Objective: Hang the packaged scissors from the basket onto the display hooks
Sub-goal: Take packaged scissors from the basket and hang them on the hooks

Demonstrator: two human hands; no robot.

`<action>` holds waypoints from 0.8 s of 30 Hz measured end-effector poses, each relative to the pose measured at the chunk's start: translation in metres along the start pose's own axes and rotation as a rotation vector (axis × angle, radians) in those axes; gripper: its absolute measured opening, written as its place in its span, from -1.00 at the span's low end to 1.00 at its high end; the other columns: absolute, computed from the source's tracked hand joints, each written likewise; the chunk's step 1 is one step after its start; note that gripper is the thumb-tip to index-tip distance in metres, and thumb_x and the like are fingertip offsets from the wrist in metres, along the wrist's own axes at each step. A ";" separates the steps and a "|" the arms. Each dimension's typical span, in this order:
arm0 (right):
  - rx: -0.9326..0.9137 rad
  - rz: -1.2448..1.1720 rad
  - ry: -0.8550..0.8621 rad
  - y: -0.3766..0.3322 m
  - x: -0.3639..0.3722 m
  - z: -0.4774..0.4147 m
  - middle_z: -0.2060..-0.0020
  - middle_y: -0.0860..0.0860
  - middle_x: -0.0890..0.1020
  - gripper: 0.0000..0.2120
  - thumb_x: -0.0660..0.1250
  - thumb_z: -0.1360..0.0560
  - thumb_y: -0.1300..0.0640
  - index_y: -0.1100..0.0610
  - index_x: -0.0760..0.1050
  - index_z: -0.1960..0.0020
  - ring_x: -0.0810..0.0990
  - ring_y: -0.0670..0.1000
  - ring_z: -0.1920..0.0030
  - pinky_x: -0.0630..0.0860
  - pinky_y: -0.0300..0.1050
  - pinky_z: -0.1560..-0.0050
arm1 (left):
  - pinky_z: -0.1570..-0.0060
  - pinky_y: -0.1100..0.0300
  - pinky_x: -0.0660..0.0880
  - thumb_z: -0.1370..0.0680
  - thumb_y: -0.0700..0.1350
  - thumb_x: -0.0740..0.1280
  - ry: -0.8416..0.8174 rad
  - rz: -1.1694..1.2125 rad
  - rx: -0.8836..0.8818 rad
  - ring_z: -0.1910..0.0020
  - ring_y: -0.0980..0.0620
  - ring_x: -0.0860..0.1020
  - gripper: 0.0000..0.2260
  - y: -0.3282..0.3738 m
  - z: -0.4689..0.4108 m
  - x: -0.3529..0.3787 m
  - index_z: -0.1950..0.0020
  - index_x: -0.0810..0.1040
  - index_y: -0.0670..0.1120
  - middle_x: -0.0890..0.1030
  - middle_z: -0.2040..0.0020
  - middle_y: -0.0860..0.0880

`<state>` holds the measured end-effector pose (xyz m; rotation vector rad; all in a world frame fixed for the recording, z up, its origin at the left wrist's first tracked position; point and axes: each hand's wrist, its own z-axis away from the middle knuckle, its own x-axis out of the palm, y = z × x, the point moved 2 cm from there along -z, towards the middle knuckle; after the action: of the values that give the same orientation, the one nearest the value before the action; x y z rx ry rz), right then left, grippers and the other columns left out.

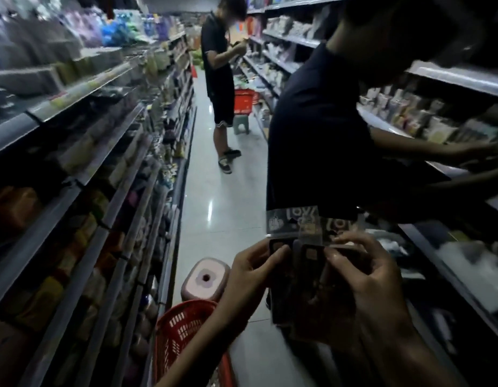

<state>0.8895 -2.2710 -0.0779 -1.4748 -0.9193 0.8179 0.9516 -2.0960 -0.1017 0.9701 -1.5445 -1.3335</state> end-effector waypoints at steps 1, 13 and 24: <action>0.012 -0.012 0.042 -0.004 -0.018 0.013 0.08 0.06 0.72 -0.89 0.46 -0.52 0.21 0.03 0.62 0.01 0.71 0.17 0.01 0.65 0.34 0.01 | -0.03 -0.04 0.65 -0.57 -0.07 0.36 -0.035 -0.002 -0.001 -0.04 -0.08 0.71 -0.84 0.003 0.007 0.016 -0.07 0.73 0.04 0.74 -0.03 -0.11; -0.087 0.102 0.566 -0.091 -0.213 0.131 0.17 0.00 0.70 -0.92 0.48 -0.51 0.12 0.10 0.62 0.03 0.70 0.02 0.06 0.58 -0.07 0.01 | -0.01 -0.04 0.59 -0.61 -0.14 0.36 -0.447 0.093 0.085 0.05 -0.11 0.70 -0.83 0.060 0.052 0.206 -0.02 0.73 -0.18 0.73 0.06 -0.19; -0.258 0.251 1.089 -0.176 -0.351 0.220 0.09 0.04 0.69 -0.82 0.40 -0.56 0.27 0.15 0.57 -0.15 0.67 -0.06 0.07 0.49 -0.16 0.02 | -0.03 -0.08 0.67 -0.61 -0.19 0.35 -0.979 0.250 0.143 -0.06 -0.14 0.71 -0.74 0.113 0.081 0.389 -0.29 0.52 -0.01 0.73 -0.04 -0.12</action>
<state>0.5201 -2.4802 0.0712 -1.9400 -0.0046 -0.0260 0.7428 -2.4185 0.0486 0.1287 -2.4028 -1.6197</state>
